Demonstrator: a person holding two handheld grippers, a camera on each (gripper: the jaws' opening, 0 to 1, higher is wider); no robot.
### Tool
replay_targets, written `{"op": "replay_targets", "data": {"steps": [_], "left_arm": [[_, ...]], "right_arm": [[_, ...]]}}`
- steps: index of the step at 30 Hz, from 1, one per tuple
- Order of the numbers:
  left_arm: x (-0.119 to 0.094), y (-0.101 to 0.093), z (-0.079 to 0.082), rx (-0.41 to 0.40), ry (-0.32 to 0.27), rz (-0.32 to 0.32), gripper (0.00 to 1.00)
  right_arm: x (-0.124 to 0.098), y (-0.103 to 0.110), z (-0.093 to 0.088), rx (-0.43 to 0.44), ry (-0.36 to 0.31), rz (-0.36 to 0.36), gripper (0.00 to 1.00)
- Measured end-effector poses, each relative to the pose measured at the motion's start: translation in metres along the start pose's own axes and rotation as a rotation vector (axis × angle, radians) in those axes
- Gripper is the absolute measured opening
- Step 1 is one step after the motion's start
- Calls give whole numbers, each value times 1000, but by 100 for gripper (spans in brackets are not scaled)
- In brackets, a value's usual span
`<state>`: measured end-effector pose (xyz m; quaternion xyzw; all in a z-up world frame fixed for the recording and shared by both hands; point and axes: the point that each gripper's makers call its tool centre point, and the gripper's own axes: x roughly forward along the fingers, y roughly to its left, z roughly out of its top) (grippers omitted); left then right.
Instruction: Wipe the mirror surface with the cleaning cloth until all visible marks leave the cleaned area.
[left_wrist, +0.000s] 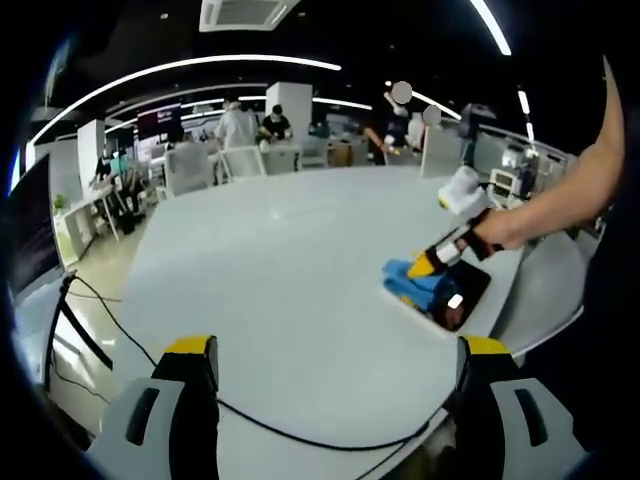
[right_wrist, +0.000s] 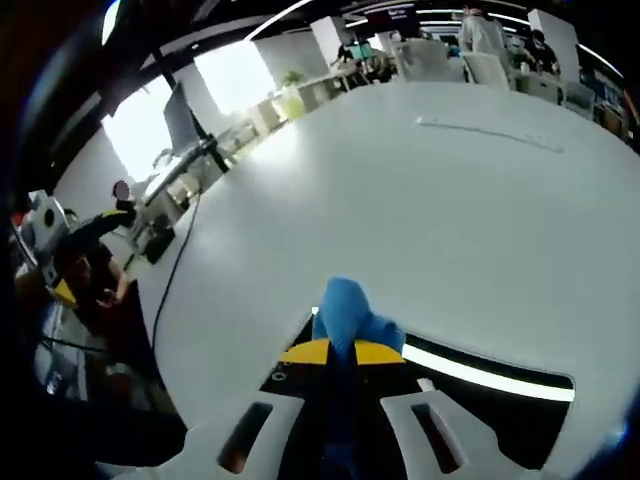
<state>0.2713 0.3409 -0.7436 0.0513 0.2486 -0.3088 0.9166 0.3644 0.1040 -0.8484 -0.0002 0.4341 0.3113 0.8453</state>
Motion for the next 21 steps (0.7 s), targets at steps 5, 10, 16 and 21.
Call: {"op": "replay_targets", "data": {"steps": [5, 10, 16, 21], "left_arm": [[7, -4, 1, 4, -1, -13, 99], [10, -5, 6, 5, -7, -17, 99], [6, -1, 4, 9, 4, -12, 99], [-2, 6, 0, 9, 22, 2, 99]], "right_arm": [[-8, -12, 16, -8, -17, -13, 1], [0, -5, 13, 35, -18, 11, 1], [18, 18, 6, 126, -34, 81, 1], [28, 23, 1, 140, -23, 75, 1]]}}
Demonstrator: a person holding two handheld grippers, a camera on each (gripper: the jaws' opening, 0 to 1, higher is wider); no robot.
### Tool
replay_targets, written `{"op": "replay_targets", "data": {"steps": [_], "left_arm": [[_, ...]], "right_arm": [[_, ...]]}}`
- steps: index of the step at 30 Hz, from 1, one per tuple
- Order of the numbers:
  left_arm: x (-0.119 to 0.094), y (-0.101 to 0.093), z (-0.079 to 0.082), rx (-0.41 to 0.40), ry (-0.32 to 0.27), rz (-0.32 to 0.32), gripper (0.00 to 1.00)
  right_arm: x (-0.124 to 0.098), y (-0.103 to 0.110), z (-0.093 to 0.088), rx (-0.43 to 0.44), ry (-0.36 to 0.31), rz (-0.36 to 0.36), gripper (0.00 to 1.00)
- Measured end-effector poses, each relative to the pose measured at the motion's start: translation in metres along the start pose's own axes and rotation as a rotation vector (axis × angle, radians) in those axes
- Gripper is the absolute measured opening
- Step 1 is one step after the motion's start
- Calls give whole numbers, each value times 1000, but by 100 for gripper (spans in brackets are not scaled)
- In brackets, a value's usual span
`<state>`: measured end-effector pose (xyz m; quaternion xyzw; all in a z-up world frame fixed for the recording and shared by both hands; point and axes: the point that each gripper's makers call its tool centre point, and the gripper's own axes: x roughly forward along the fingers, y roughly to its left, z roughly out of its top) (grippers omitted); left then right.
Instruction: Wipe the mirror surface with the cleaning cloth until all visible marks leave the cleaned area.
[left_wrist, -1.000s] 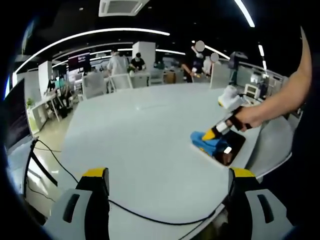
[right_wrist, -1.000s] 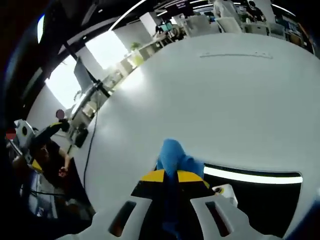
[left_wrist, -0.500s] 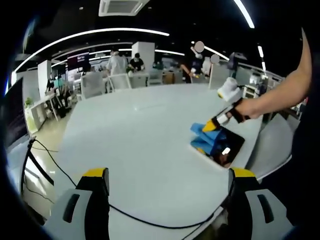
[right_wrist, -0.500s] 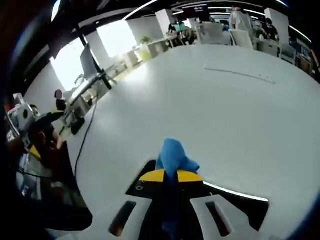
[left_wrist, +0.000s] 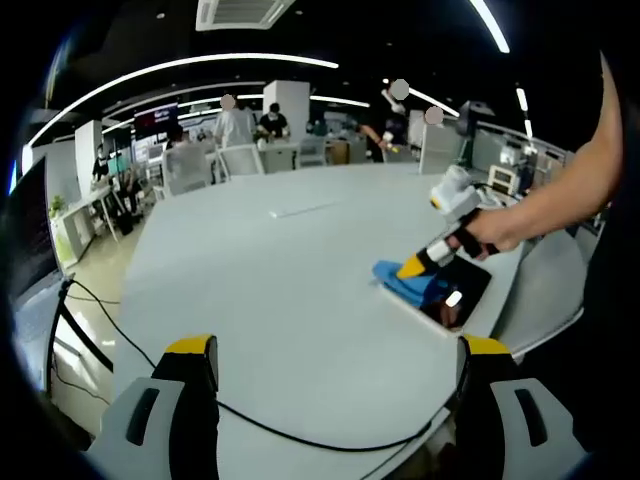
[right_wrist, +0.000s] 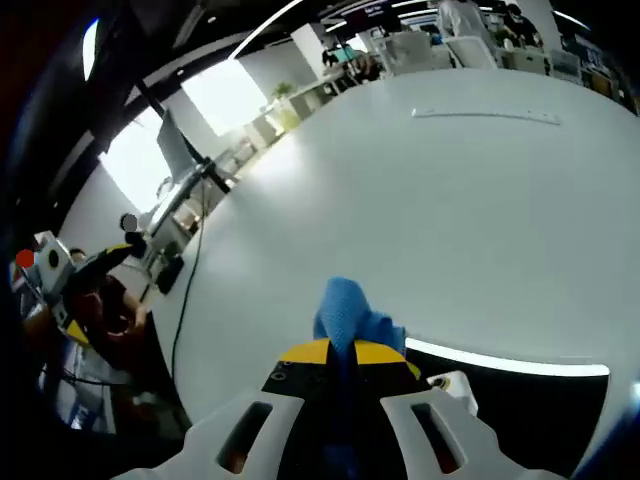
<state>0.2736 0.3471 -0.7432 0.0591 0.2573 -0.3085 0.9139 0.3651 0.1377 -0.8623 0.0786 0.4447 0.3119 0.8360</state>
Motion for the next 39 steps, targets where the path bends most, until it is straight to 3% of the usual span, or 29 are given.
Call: {"op": "replay_targets", "data": {"steps": [16, 39], "left_arm": [[-2, 2, 4, -2, -1, 12, 99], [-1, 0, 0, -9, -13, 14, 99]], "right_arm": [[-1, 0, -1, 0, 32, -20, 1], [-12, 14, -24, -23, 83, -29, 1]]}}
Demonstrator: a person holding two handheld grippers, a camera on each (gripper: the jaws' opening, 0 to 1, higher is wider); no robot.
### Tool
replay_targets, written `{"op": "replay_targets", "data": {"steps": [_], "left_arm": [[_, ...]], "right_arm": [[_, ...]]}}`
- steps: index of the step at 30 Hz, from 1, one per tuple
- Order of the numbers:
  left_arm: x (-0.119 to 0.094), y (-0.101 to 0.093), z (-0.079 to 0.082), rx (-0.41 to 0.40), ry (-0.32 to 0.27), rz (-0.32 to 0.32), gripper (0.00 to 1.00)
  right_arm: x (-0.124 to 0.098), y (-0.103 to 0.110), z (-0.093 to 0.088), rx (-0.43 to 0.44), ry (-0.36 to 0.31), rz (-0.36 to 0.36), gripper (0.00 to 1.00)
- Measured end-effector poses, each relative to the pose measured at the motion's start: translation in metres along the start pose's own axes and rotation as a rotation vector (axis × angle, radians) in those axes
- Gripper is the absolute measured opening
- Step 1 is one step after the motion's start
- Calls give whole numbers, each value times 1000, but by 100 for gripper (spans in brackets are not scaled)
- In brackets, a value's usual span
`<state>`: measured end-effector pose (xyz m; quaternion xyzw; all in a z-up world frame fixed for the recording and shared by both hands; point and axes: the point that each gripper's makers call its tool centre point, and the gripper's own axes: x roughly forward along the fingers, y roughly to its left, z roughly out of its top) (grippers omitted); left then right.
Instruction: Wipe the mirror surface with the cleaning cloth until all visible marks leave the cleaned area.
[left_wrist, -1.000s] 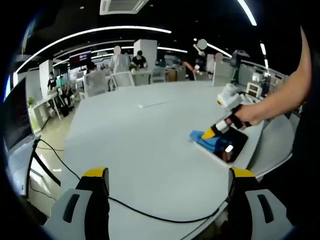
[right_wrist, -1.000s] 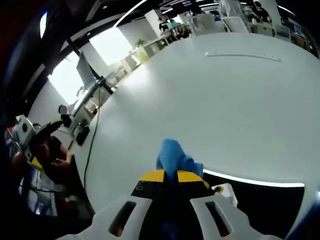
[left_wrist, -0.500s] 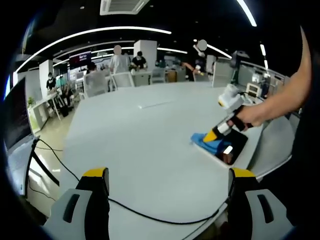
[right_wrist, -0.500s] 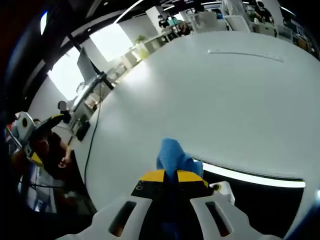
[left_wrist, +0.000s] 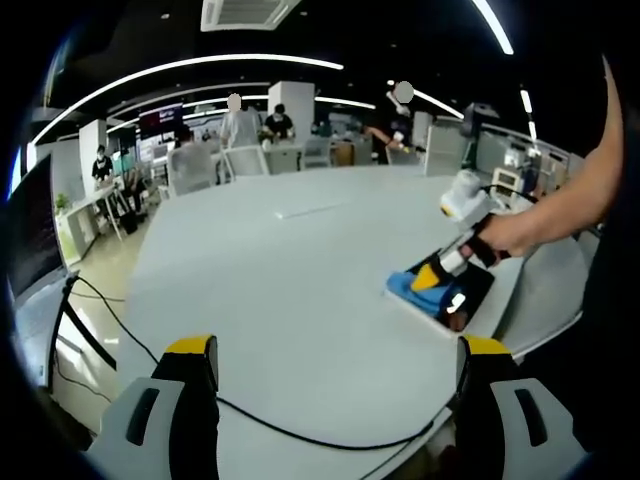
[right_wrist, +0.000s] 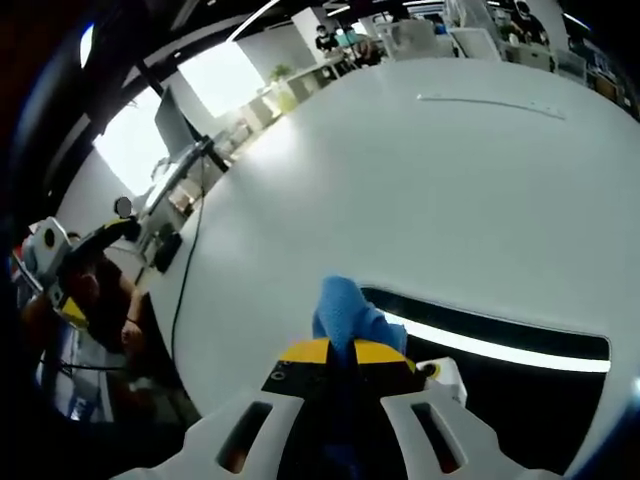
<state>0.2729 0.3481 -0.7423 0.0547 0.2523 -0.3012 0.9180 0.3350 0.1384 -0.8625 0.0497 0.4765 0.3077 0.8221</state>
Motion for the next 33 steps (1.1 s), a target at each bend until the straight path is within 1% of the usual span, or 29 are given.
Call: {"op": "replay_targets", "data": {"steps": [4, 11, 16, 21, 24, 33], "left_arm": [[0, 0, 0, 0, -1, 2, 99], [3, -3, 2, 3, -6, 0, 99], [4, -4, 2, 11, -2, 0, 99], [4, -3, 6, 5, -16, 8, 99], [5, -4, 6, 9, -13, 7, 99], [7, -7, 7, 12, -14, 6, 99]], "right_arm": [[-3, 3, -6, -40, 29, -10, 1], [-6, 4, -12, -29, 49, -11, 1], [-6, 5, -13, -36, 50, -8, 1], [-6, 5, -13, -45, 48, -3, 1], [-6, 4, -13, -51, 52, -2, 1], [-6, 3, -13, -47, 59, 1, 1]]}}
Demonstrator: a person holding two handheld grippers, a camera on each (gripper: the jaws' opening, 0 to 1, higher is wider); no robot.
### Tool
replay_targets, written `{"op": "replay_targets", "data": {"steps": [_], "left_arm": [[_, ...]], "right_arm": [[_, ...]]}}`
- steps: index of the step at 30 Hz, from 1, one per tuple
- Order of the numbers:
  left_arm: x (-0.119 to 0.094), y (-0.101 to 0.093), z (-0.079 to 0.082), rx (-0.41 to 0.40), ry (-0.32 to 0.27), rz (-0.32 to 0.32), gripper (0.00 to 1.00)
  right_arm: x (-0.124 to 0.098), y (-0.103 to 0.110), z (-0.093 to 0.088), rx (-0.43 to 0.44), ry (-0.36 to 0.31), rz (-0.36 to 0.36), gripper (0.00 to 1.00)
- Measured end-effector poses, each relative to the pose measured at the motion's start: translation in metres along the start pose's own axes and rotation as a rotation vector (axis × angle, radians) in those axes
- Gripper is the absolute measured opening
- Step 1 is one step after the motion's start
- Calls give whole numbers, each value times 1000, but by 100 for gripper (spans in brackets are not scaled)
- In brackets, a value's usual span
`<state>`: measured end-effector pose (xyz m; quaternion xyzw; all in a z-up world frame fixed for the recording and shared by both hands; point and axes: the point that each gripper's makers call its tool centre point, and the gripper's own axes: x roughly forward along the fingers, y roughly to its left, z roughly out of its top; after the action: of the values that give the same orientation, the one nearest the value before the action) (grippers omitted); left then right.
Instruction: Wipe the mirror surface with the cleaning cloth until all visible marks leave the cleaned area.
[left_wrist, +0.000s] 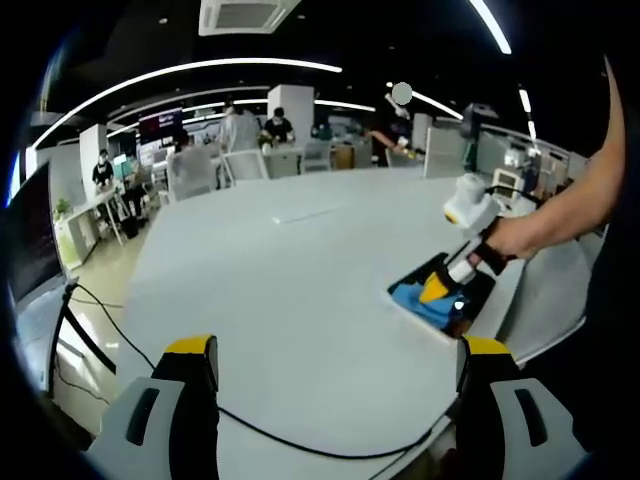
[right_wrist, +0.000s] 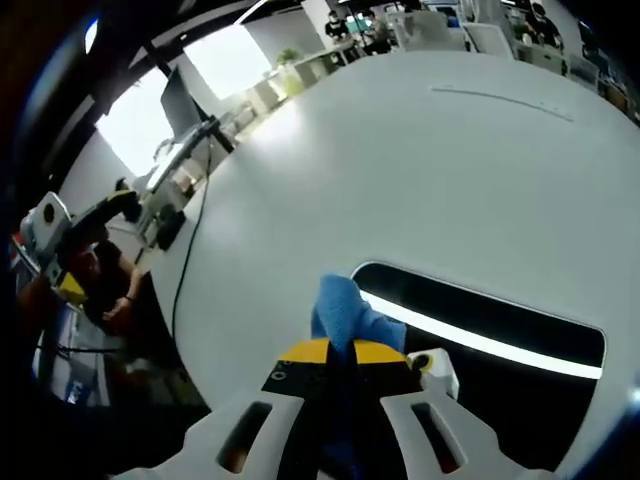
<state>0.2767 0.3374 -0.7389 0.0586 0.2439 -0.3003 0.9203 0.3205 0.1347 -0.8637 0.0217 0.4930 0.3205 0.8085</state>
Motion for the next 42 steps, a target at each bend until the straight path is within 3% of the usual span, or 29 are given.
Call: {"op": "replay_targets", "data": {"steps": [29, 42], "left_arm": [[3, -2, 2, 4, 2, -1, 99], [2, -3, 1, 11, 8, -3, 99]], "right_arm": [[-18, -26, -11, 2, 27, -7, 1], [-35, -55, -21, -21, 74, -12, 1]]}}
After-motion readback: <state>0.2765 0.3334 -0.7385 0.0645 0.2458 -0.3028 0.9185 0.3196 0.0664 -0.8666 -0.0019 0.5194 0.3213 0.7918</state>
